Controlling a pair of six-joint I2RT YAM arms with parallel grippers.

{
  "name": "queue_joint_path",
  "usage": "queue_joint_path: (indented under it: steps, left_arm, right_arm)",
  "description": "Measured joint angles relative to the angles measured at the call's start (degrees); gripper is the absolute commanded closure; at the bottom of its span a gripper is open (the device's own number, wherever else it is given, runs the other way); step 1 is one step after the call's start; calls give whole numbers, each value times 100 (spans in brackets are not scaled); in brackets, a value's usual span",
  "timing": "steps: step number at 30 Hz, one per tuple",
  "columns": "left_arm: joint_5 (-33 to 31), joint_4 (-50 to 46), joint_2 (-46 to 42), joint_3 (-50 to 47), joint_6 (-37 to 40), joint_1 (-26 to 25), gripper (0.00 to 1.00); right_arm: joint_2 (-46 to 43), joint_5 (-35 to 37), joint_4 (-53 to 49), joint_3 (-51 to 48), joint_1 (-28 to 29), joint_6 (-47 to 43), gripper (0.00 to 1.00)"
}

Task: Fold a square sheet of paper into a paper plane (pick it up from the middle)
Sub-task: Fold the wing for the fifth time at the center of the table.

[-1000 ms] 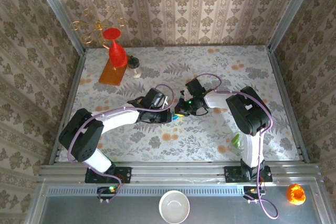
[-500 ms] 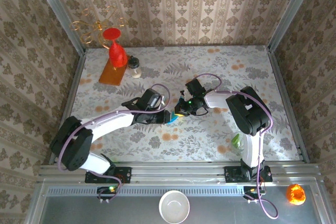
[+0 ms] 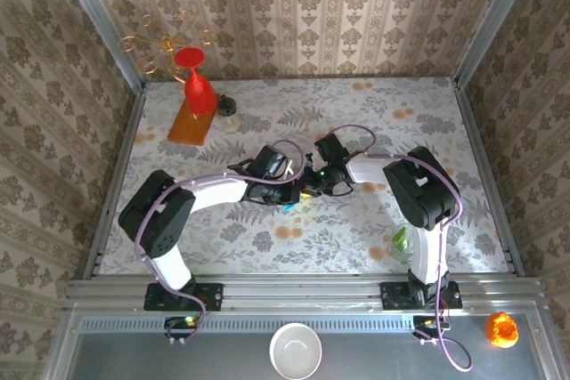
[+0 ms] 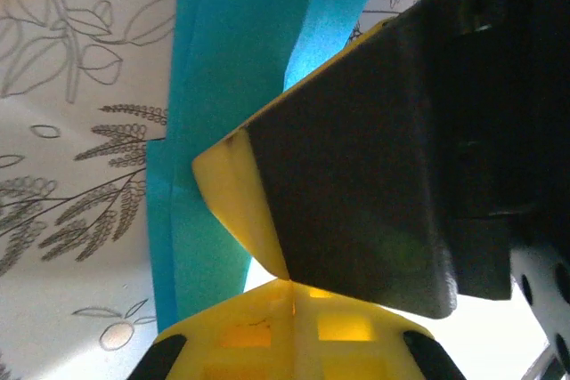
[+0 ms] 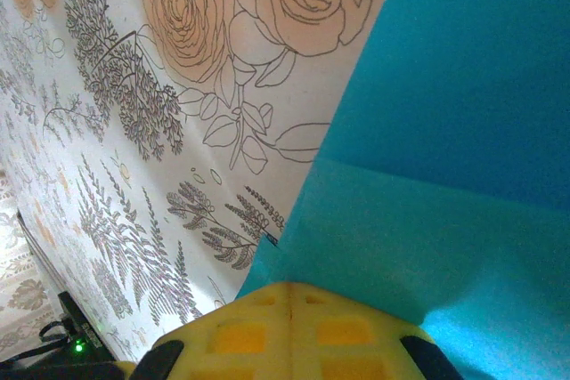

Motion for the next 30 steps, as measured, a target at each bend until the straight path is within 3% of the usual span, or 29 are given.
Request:
queue_joint_path:
  steps: [9,30]
  left_arm:
    - [369,142,140,-55,-2,120,100]
    - [516,920,164,-715,-20,227,100]
  right_arm:
    - [2,-9,-2,0,-4,0,95]
    - [42,-2,-166,92,-15,-24,95]
